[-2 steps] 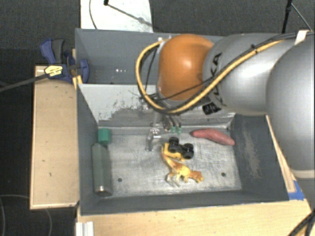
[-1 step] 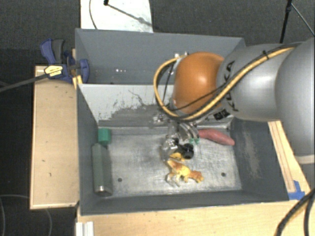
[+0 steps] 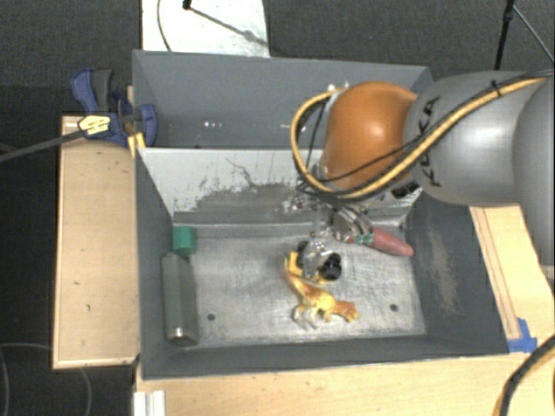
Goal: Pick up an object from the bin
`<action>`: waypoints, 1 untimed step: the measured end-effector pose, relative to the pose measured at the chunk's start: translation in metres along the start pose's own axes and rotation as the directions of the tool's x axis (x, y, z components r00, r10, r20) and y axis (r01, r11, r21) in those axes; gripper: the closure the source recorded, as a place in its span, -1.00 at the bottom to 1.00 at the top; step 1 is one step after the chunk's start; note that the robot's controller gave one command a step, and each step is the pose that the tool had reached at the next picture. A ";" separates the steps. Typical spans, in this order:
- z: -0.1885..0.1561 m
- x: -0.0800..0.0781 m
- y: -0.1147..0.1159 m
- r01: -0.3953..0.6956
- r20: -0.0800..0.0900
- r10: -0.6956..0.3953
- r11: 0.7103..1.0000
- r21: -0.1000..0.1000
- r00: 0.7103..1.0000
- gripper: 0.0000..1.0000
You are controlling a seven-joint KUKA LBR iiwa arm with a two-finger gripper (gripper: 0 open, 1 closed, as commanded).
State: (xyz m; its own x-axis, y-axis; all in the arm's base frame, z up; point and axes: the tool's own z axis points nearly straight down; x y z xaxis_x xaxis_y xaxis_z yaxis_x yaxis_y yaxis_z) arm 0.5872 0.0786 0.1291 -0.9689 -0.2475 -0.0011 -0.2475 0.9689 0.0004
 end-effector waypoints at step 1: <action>0.016 0.016 -0.029 -0.246 0.002 0.246 0.969 0.000 0.969 -1.00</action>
Offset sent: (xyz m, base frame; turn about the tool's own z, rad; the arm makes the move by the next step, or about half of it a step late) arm -0.0239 -0.0679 -0.0591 0.0799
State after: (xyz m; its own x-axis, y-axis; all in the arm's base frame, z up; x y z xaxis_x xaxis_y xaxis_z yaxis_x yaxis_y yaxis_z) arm 0.5792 0.0465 0.1127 -1.0000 -0.0020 -0.0030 -0.0020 1.0000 0.0010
